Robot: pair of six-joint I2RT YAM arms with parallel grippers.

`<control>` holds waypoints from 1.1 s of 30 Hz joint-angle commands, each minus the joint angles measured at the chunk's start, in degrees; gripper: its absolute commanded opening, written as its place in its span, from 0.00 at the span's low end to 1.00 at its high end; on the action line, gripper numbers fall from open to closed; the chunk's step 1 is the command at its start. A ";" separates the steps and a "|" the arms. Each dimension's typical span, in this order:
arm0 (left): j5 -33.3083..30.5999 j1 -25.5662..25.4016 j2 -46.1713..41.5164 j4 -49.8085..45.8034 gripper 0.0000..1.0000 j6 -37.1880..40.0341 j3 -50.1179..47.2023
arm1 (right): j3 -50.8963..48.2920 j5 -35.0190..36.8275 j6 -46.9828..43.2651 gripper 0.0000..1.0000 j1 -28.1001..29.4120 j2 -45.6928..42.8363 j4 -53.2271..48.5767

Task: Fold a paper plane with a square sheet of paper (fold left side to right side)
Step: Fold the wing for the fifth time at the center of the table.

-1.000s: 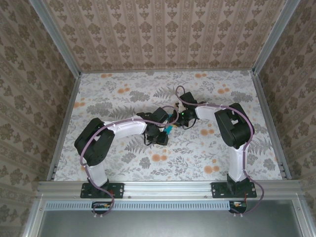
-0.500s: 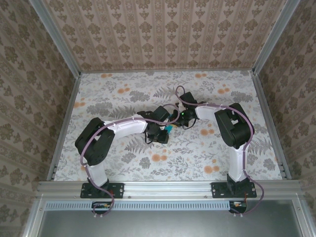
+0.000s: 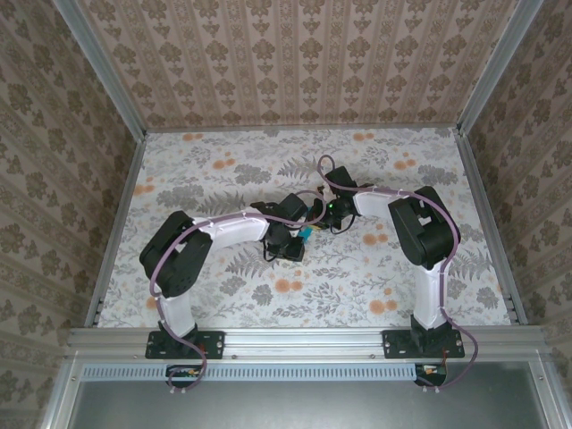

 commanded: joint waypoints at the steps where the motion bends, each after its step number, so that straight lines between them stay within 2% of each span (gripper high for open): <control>1: -0.58 -0.44 0.48 -1.10 0.19 1.15 0.37 | -0.03 0.86 -0.92 0.00 0.09 2.79 -4.24; 20: -1.24 -0.88 0.31 -1.30 0.14 0.88 -1.28 | -0.01 1.12 -0.84 0.00 0.10 2.66 -4.25; 33: 2.64 -0.56 -1.43 2.86 0.07 -1.30 -4.68 | 0.20 1.30 -0.99 0.00 0.10 3.26 -4.51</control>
